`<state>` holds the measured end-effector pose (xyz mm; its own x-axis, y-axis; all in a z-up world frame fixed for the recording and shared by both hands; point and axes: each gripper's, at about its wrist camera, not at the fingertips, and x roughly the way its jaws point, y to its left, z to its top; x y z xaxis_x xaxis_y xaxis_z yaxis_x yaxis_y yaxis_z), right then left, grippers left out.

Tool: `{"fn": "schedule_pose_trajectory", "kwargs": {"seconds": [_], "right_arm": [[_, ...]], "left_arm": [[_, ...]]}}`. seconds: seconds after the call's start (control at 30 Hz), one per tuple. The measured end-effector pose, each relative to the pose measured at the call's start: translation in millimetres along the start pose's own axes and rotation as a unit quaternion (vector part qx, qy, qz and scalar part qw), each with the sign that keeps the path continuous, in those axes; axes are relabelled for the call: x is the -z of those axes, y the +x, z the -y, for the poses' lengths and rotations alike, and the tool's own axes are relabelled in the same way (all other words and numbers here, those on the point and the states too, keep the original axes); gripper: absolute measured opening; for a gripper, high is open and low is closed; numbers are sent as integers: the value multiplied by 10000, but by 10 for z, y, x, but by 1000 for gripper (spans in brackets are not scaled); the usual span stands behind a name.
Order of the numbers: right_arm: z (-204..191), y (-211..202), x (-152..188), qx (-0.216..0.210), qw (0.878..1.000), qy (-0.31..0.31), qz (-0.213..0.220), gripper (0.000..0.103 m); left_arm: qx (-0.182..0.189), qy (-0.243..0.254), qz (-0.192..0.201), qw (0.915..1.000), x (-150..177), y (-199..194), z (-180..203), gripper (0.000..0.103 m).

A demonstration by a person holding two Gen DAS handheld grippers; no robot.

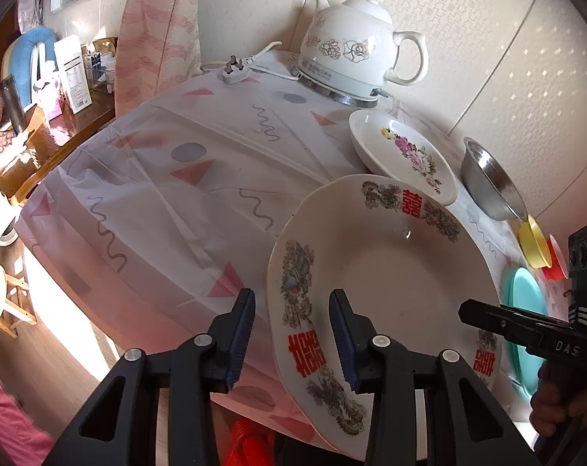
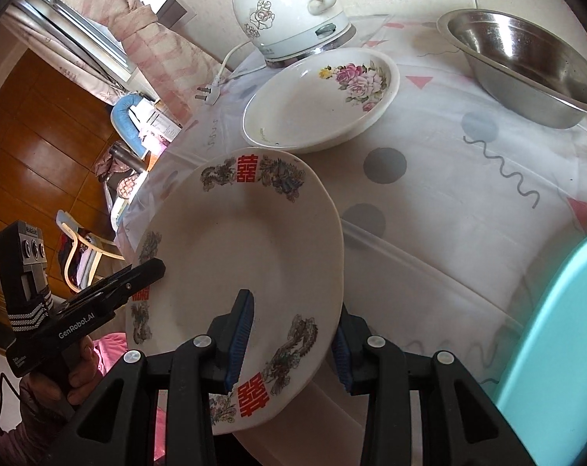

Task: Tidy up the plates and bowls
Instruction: 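Move the right tool to the large white plate with red characters and grasp its rim, then lift the large white plate and carry it over the teal plate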

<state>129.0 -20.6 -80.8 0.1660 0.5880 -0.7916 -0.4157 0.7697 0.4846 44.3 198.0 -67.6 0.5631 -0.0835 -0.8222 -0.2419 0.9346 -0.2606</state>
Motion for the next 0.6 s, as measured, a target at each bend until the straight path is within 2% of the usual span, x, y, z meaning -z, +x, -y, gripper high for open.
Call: {"fn": "schedule_pose_trajectory", "kwargs": {"seconds": [0.07, 0.2, 0.43, 0.6], "right_arm": [[-4, 13, 9, 24, 10000, -21, 32, 38], [-42, 28, 0, 112, 9998, -139, 46, 37], [19, -64, 25, 229, 9995, -163, 137, 37], [22, -232, 75, 346, 9980, -423, 314, 37]], "left_arm": [[17, -4, -34, 10000, 3, 20, 30, 32], [-229, 95, 4, 9997, 11, 15, 111, 31], [-222, 232, 19, 9995, 54, -37, 207, 31], [-193, 416, 97, 9989, 96, -71, 355, 31]]}}
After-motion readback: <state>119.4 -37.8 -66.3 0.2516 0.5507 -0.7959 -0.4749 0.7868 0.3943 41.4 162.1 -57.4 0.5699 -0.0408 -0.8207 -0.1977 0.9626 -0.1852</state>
